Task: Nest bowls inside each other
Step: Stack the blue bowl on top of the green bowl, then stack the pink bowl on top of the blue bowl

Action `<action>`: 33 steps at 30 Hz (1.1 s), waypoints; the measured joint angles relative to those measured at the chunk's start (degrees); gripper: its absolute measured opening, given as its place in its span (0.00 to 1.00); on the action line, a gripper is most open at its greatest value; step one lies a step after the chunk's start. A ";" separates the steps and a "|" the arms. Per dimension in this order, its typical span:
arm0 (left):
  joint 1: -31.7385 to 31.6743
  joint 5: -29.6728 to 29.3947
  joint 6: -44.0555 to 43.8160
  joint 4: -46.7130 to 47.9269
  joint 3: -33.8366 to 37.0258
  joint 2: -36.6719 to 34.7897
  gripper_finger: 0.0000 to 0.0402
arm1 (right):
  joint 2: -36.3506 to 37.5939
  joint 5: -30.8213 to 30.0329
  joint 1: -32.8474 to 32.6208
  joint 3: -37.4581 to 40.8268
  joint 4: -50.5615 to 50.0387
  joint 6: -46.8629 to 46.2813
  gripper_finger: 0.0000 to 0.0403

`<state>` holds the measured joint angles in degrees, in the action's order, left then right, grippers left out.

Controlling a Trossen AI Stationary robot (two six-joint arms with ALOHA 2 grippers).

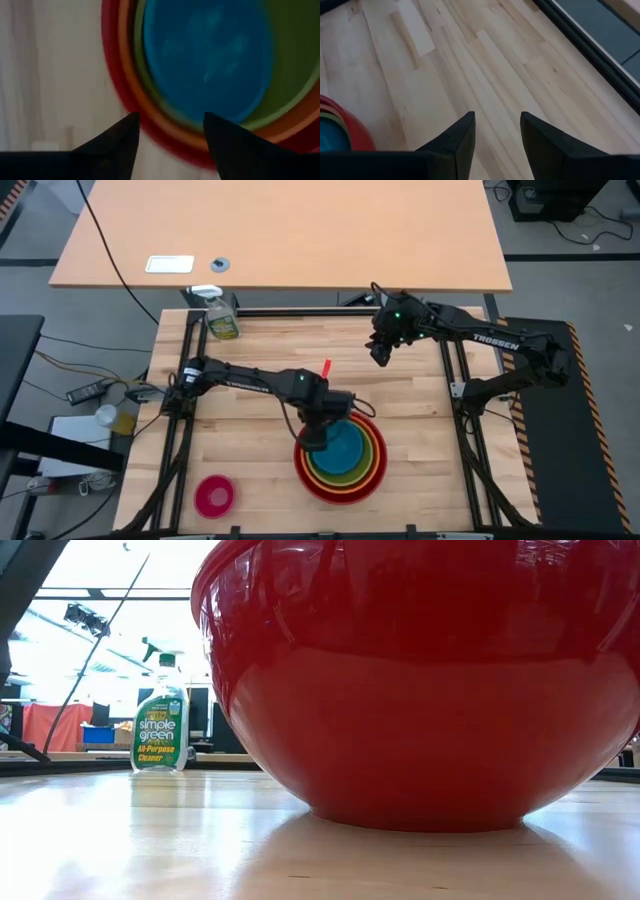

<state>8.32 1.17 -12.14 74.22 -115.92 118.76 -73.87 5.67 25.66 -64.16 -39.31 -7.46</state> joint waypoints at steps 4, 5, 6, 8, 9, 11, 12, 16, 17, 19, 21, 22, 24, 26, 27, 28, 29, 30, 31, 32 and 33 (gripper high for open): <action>-0.94 -2.32 -1.03 -1.45 0.02 -0.25 0.51 | 0.00 -1.25 -0.95 0.00 0.18 -0.59 0.41; -1.16 -3.90 -1.06 -1.68 0.02 0.11 0.50 | 0.00 -1.37 -1.16 0.00 0.22 -0.99 0.41; -1.27 -6.03 -1.05 -1.93 0.02 0.35 0.50 | 0.00 -1.39 -1.35 0.00 0.24 -1.36 0.41; -1.40 -7.80 0.25 -2.02 0.04 0.55 0.49 | 0.00 -1.71 -1.58 0.00 0.31 -1.53 0.41; -1.40 -7.99 1.28 -2.35 0.04 0.82 0.49 | 0.00 -1.98 -1.65 0.00 0.28 -1.58 0.41; -1.38 -7.21 2.58 -3.25 0.03 1.18 0.48 | 0.00 -2.69 -1.65 0.00 0.30 -1.58 0.41; -1.38 -6.33 3.22 -3.59 0.10 1.38 0.48 | 0.00 -2.70 -1.65 0.00 0.26 -1.64 0.41; -0.98 -3.74 6.46 -6.77 0.07 2.78 0.48 | 0.00 -2.86 -1.65 0.00 0.24 -2.34 0.41; -0.80 -4.15 7.50 -6.34 0.07 3.51 0.48 | 0.02 -3.02 -1.65 0.00 0.25 -2.79 0.41; -0.63 -5.39 9.47 -5.96 0.07 4.59 0.48 | 0.02 -3.08 -1.65 0.02 0.33 -2.93 0.41; -0.61 -5.30 11.30 -5.03 0.07 5.68 0.48 | 0.04 -3.07 -1.65 0.03 0.58 -3.09 0.41; -0.55 -5.62 11.85 -4.72 0.09 5.88 0.48 | 0.04 -3.08 -1.65 0.03 0.79 -3.09 0.41; -0.44 -6.03 12.19 -4.51 0.03 5.54 0.48 | 0.04 -3.08 -1.65 0.03 0.51 -3.22 0.41; -0.44 -7.68 11.79 -4.09 -0.17 4.08 0.48 | 0.04 -3.06 -1.65 0.02 0.31 -3.34 0.41; -0.44 -8.41 11.40 -4.21 -0.17 2.70 0.48 | 0.04 -3.09 -1.65 0.04 0.16 -3.47 0.41; -0.44 -8.74 10.57 -4.41 -0.25 1.23 0.48 | 0.04 -3.10 -1.65 0.03 0.28 -3.48 0.41; -0.44 -9.15 9.99 -4.71 -0.42 -0.38 0.48 | 0.04 -3.12 -1.65 0.03 0.45 -3.50 0.41; -0.46 -9.18 9.29 -4.53 -0.42 -2.11 0.48 | 0.04 -3.12 -1.65 0.04 0.56 -3.53 0.41; -0.46 -9.01 8.72 -3.49 -0.44 -3.34 0.48 | 0.04 -3.12 -1.65 0.04 0.71 -3.68 0.41; -0.43 -8.90 7.84 -2.47 -0.45 -4.44 0.48 | 0.04 -3.12 -1.65 0.03 0.79 -3.94 0.41; -0.08 -8.79 7.02 -1.50 -0.12 -5.59 0.48 | 0.04 -3.12 -1.65 0.04 0.77 -3.98 0.41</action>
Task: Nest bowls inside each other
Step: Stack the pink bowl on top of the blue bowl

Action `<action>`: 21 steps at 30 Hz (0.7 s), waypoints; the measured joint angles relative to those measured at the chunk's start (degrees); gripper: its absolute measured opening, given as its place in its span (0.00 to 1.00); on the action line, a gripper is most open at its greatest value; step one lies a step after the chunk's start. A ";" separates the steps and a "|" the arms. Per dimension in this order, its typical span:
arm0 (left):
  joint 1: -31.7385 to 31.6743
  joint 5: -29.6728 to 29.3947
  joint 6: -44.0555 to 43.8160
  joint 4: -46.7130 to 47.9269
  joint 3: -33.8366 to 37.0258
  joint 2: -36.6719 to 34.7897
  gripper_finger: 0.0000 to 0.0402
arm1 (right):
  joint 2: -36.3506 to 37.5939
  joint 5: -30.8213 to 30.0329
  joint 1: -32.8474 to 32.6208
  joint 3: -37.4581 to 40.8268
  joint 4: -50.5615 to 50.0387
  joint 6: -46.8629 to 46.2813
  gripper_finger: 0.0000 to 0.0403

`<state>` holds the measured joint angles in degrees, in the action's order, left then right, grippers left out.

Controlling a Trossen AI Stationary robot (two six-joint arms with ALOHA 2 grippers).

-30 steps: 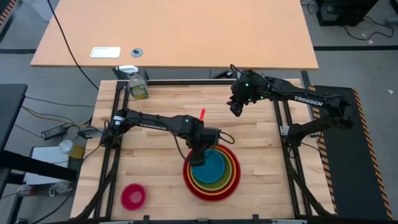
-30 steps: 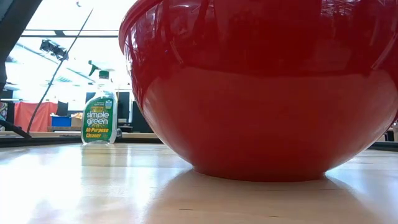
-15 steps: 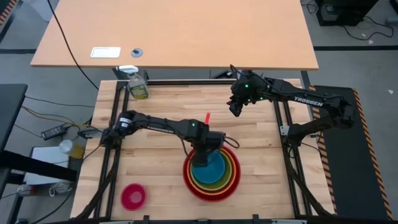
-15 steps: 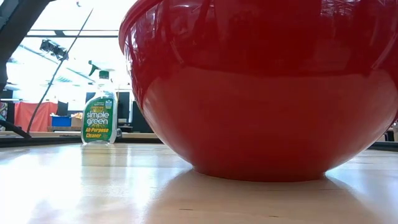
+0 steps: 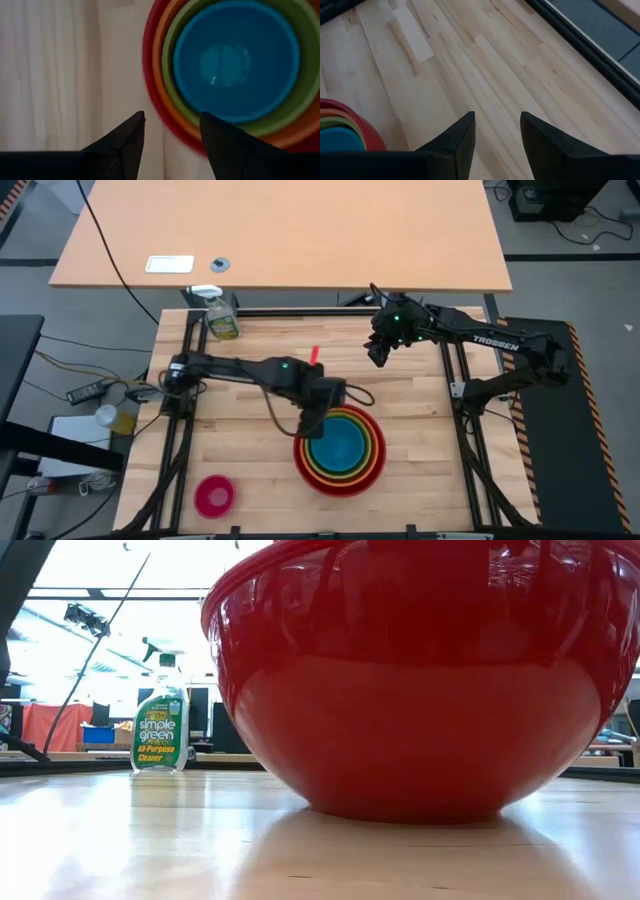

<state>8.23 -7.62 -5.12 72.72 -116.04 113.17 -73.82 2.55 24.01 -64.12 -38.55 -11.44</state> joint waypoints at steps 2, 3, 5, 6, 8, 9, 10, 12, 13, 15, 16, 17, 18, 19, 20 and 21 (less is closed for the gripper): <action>1.11 0.53 -1.66 2.38 2.42 -2.32 0.48 | 0.00 -0.03 0.00 0.00 -0.03 -0.06 0.41; 2.05 1.83 -2.45 2.87 4.48 -3.70 0.48 | 0.00 -0.07 0.00 -0.02 0.00 -0.06 0.41; 4.74 5.45 -4.10 1.39 11.06 -7.65 0.48 | 0.00 -0.07 0.00 -0.01 0.04 -0.31 0.41; 6.27 7.68 -5.01 0.35 14.85 -9.64 0.48 | 0.00 -0.12 0.00 0.00 0.17 -0.41 0.41; 9.76 11.53 -7.39 -3.51 23.08 -14.09 0.48 | 0.00 -0.13 0.00 0.00 0.39 -0.45 0.41; 11.47 13.13 -8.82 -5.08 26.84 -16.05 0.48 | 0.00 -0.13 0.00 -0.01 0.47 -0.54 0.41; 13.14 14.86 -10.42 -6.38 30.30 -18.07 0.48 | 0.00 -0.15 0.00 -0.02 0.58 -0.57 0.41; 16.39 16.97 -13.81 -9.42 36.56 -21.52 0.48 | 0.00 -0.15 0.00 0.00 0.70 -0.59 0.41; 17.91 17.78 -15.51 -10.55 39.25 -22.94 0.48 | 0.00 -0.23 0.00 0.00 0.76 -0.61 0.41; 20.70 18.98 -18.76 -12.90 44.38 -24.95 0.48 | 0.00 -0.72 0.00 -0.01 0.82 -0.59 0.41; 22.03 19.43 -20.37 -14.20 46.58 -25.69 0.48 | 0.00 -1.12 0.00 0.00 0.82 -0.61 0.41; 23.22 19.81 -22.04 -15.11 48.63 -26.45 0.48 | 0.00 -1.50 0.00 0.00 0.85 -0.61 0.41; 24.15 21.03 -23.50 -16.09 50.45 -27.15 0.48 | 0.00 -1.74 0.00 0.00 0.85 -0.65 0.41; 25.03 22.24 -24.66 -17.05 52.05 -27.66 0.48 | 0.00 -2.05 0.00 -0.01 0.89 -0.88 0.41; 25.82 23.31 -25.58 -17.93 53.54 -27.89 0.48 | 0.00 -2.36 0.00 -0.02 1.03 -1.11 0.41; 26.64 24.01 -26.52 -18.27 54.80 -27.94 0.48 | 0.00 -2.56 0.00 0.00 1.14 -1.52 0.41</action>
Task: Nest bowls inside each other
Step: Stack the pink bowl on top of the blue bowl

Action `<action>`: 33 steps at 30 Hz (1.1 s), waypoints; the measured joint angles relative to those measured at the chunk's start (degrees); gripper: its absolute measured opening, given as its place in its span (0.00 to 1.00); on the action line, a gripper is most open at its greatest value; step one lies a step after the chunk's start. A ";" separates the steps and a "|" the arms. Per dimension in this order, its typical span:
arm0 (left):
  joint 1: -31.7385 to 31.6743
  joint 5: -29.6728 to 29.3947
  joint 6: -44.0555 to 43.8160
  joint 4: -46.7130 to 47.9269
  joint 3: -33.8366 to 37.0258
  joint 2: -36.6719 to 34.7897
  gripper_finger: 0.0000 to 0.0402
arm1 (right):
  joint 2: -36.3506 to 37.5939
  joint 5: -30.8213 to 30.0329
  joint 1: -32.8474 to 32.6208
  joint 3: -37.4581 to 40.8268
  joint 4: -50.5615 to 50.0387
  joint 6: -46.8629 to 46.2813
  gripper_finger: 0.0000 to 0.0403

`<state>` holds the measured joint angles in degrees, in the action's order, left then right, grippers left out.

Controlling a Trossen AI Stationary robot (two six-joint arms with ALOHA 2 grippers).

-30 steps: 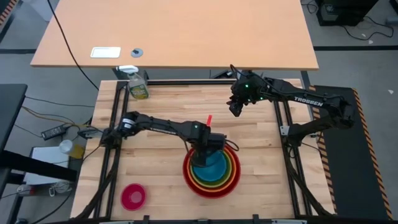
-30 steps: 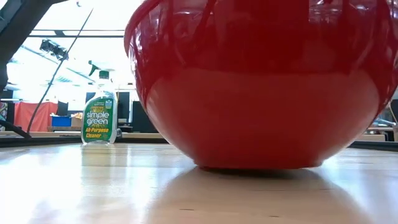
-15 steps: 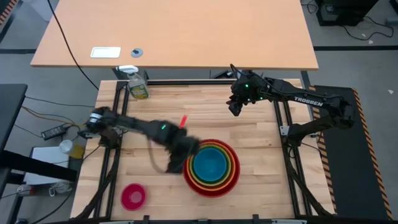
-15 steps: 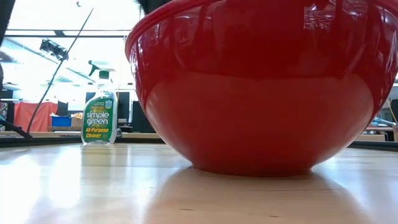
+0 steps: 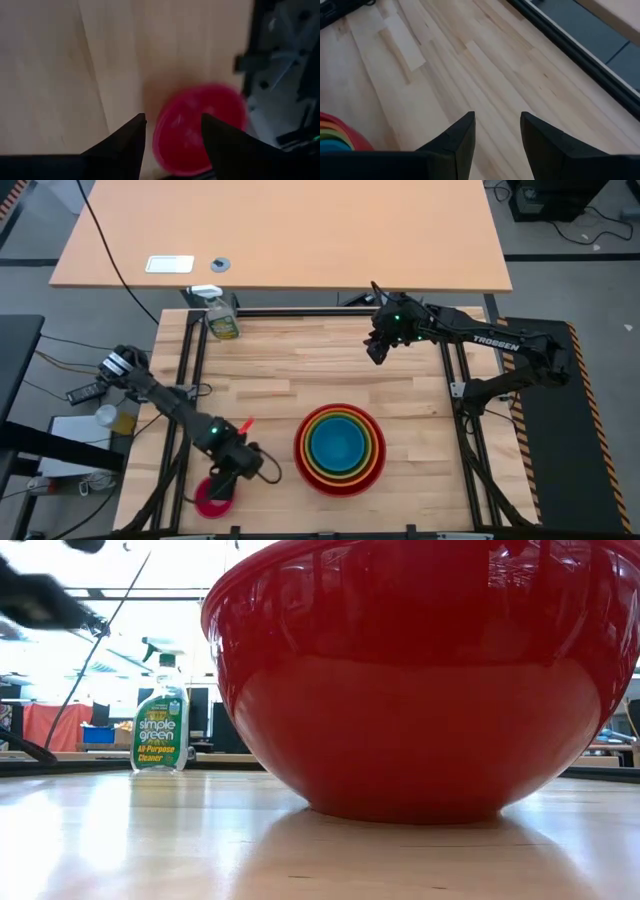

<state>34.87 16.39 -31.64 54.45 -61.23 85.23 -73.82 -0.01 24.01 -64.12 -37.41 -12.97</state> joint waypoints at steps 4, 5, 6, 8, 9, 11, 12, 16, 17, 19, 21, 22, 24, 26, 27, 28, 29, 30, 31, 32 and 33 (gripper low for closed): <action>2.68 1.10 -0.57 -0.05 3.48 0.00 0.48 | 0.00 -0.32 0.00 -0.01 0.64 -0.60 0.41; 3.10 1.18 -0.63 -0.09 4.25 0.00 0.48 | 0.00 -0.46 0.00 -0.01 0.67 -0.86 0.41; 3.44 1.46 -0.92 0.07 5.07 0.02 0.48 | 0.00 -0.56 0.00 -0.01 0.70 -1.12 0.41; 3.91 2.60 -1.48 -1.05 6.51 0.02 0.48 | 0.00 -0.59 0.00 0.00 0.71 -1.86 0.41; 4.19 2.98 -1.77 -2.20 7.27 0.02 0.48 | 0.00 -0.61 0.00 -0.01 0.78 -2.11 0.41; 4.94 3.51 -2.35 -4.51 9.15 0.02 0.48 | 0.00 -0.65 0.00 -0.02 0.96 -2.55 0.41; 5.25 3.76 -2.87 -5.93 10.02 0.02 0.48 | 0.00 -0.85 0.00 0.00 0.96 -2.76 0.41; 5.53 3.80 -4.87 -8.89 12.48 0.04 0.45 | 0.00 -1.45 0.00 -0.01 0.91 -3.90 0.41; 5.45 3.79 -5.17 -8.84 12.64 0.04 0.42 | 0.00 -1.47 0.00 -0.02 0.88 -4.05 0.41; 5.42 3.80 -5.78 -8.48 12.66 0.04 0.33 | 0.00 -1.49 0.00 -0.02 0.88 -4.05 0.41; 5.44 3.92 -5.83 -7.81 12.66 0.04 0.20 | 0.00 -1.96 0.00 -0.02 1.07 -4.05 0.41; 5.44 4.13 -5.81 -7.77 12.66 0.04 0.14 | 0.00 -2.08 0.00 -0.02 1.30 -4.03 0.41; 5.02 4.50 -6.12 -7.53 12.66 0.04 0.05 | 0.00 -2.08 0.00 -0.01 1.78 -3.98 0.41; 3.89 4.59 -8.03 -7.23 12.66 0.04 0.04 | 0.00 -2.09 0.00 -0.02 1.80 -3.96 0.41; 3.13 4.58 -9.04 -7.17 12.66 0.04 0.04 | 0.00 -2.10 0.00 -0.02 1.82 -3.90 0.41; 2.36 4.57 -9.65 -7.05 12.66 0.00 0.04 | 0.00 -2.10 0.00 -0.02 1.82 -3.76 0.41; 1.64 4.52 -10.06 -6.97 12.66 -0.31 0.04 | 0.00 -2.08 0.00 -0.02 1.82 -3.56 0.41; 0.88 4.31 -10.15 -7.09 12.62 -0.80 0.03 | 0.00 -2.08 0.00 -0.02 1.79 -3.52 0.41; -0.07 4.25 -9.75 -6.97 12.26 -1.35 0.03 | 0.00 -2.08 0.00 -0.02 1.79 -3.50 0.41; -0.90 4.07 -8.77 -7.00 11.67 -1.95 0.02 | 0.00 -2.08 0.00 -0.02 1.79 -3.34 0.41; -1.80 3.46 -7.35 -7.06 10.86 -2.89 0.02 | 0.00 -2.06 0.00 -0.02 1.82 -2.98 0.41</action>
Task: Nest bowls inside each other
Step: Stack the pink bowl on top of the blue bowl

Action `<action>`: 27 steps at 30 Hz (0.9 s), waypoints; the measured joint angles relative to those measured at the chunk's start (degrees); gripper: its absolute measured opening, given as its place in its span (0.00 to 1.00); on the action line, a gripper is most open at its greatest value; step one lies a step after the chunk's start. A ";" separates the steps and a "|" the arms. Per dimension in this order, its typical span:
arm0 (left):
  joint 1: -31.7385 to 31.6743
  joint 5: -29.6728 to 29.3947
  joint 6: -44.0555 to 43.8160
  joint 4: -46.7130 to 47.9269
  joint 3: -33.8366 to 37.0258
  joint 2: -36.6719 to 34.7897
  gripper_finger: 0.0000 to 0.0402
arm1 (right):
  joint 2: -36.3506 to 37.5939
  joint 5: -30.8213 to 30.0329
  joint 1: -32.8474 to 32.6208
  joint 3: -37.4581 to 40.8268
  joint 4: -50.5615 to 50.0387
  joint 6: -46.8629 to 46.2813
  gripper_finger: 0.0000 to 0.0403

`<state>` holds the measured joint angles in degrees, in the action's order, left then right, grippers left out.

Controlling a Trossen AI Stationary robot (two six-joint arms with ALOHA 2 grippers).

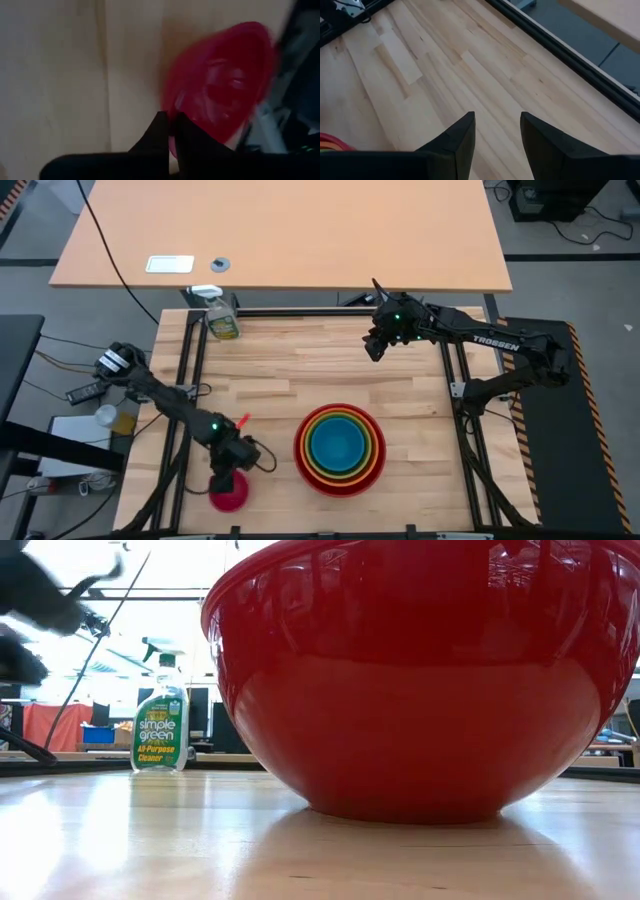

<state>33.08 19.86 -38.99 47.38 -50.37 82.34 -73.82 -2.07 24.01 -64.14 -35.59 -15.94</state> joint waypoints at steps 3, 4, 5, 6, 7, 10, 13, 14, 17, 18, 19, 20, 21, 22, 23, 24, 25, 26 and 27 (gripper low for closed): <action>-3.02 -2.43 5.05 -0.63 -2.90 -3.55 0.02 | 0.00 0.01 0.00 0.00 -0.02 1.56 0.41; -4.16 -2.72 6.61 -1.08 -3.69 -4.78 0.01 | 0.00 0.13 0.01 0.00 -0.04 2.01 0.41; -5.37 -2.70 8.08 -1.33 -4.40 -5.85 0.01 | 0.00 0.49 0.11 0.00 -0.04 2.35 0.41; -6.70 -2.59 9.35 -1.36 -5.16 -6.67 0.01 | 0.00 0.79 0.21 0.00 -0.04 2.53 0.41; -8.35 -1.87 10.61 -1.92 -6.07 -7.36 0.01 | 0.00 1.29 0.35 0.00 -0.04 2.70 0.41; -13.29 0.35 13.72 -5.36 -9.19 -8.10 0.01 | 0.00 1.94 0.50 0.00 -0.04 3.42 0.41; -18.54 -0.32 14.70 -7.94 -14.02 -6.27 0.01 | 0.00 2.05 0.52 0.00 -0.07 4.37 0.41; -20.29 -1.23 14.87 -8.00 -15.86 -4.91 0.01 | 0.00 2.08 0.52 0.00 -0.09 4.60 0.41; -25.18 -2.55 16.03 -7.83 -22.23 0.72 0.01 | -0.02 2.12 0.52 0.00 -0.08 5.24 0.41; -26.41 -2.82 16.09 -7.66 -24.53 3.02 0.01 | -0.02 2.12 0.52 0.00 -0.11 5.42 0.41; -27.52 -3.24 16.11 -7.31 -27.12 5.56 0.01 | -0.02 2.13 0.52 -0.01 -0.13 5.53 0.41; -28.38 -3.56 16.15 -7.29 -29.91 8.32 0.01 | -0.02 2.13 0.52 -0.02 -0.19 5.65 0.41; -28.99 -3.81 16.41 -6.92 -32.75 11.05 0.01 | -0.02 2.14 0.52 -0.02 -0.34 5.69 0.41; -29.48 -3.99 16.81 -5.74 -35.86 13.93 0.01 | -0.02 2.14 0.52 -0.02 -0.37 5.79 0.41; -29.73 -4.51 17.41 -4.24 -39.21 16.83 0.01 | -0.02 2.14 0.52 -0.02 -0.37 5.95 0.41; -29.86 -5.48 18.09 -2.60 -42.61 19.60 0.01 | -0.02 2.14 0.52 -0.02 -0.43 6.05 0.41; -29.94 -6.22 19.13 -0.34 -46.10 22.40 0.01 | -0.02 2.14 0.52 -0.02 -0.46 6.07 0.41; -29.94 -7.05 20.28 2.35 -49.60 25.02 0.01 | -0.02 2.14 0.52 -0.02 -0.46 6.09 0.41; -29.94 -7.88 21.69 5.33 -52.86 27.38 0.01 | -0.02 2.14 0.52 -0.02 -0.46 6.30 0.41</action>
<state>3.14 11.97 -17.29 52.71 -103.23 109.73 -73.84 0.08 24.53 -64.16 -36.05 -9.65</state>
